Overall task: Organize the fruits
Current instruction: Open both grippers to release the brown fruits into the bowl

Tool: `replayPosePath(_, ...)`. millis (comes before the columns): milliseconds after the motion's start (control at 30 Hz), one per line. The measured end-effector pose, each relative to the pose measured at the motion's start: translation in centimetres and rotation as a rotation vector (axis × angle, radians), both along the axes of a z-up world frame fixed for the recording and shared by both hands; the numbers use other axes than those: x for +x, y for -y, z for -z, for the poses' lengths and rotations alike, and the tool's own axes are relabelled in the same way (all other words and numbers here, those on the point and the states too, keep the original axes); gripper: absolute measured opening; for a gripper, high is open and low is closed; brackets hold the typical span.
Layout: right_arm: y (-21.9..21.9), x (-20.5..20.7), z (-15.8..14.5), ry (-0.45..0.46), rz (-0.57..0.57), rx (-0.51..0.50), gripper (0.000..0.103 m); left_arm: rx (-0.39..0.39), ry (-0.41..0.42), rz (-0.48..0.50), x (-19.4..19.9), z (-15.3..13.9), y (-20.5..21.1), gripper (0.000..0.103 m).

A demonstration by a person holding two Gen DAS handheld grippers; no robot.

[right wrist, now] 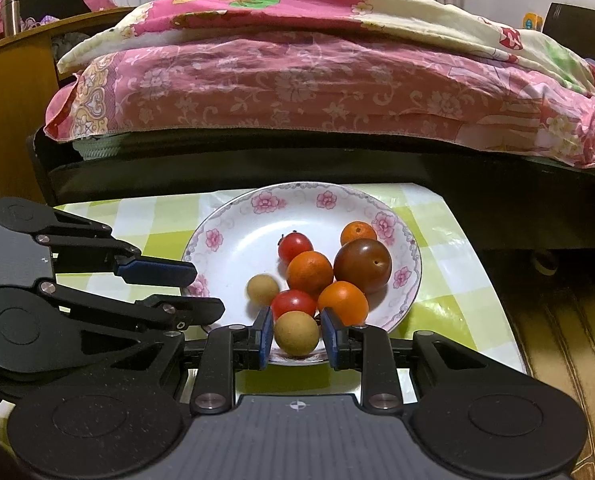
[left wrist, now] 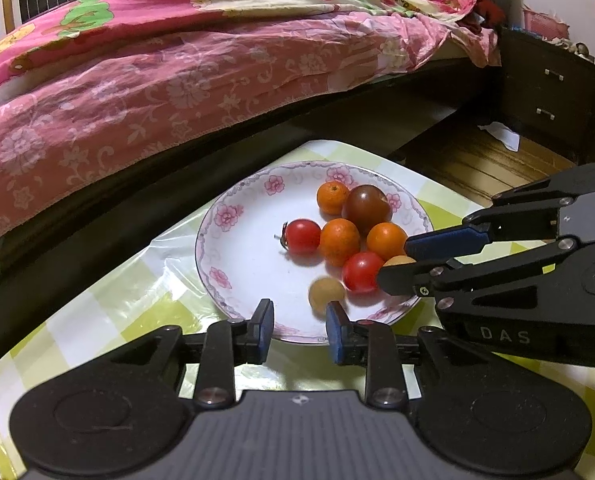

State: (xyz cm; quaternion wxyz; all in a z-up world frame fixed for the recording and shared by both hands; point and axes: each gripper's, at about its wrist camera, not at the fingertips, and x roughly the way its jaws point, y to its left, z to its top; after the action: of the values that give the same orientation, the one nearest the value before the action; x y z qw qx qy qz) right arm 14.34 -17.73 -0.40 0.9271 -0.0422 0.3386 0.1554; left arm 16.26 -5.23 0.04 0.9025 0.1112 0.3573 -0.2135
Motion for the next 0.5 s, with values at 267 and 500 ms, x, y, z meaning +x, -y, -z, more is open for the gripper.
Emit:
replayPosePath(267, 0.4, -0.4, -0.1, 0.003, 0.008, 0.009, 0.028, -0.002, 0.000, 0.000, -0.2, -0.3, -0.2, 0.037)
replayPosePath(500, 1.0, -0.8, -1.0, 0.027, 0.039, 0.035, 0.028, -0.024, -0.006, -0.025, -0.1, -0.7, -0.6, 0.038)
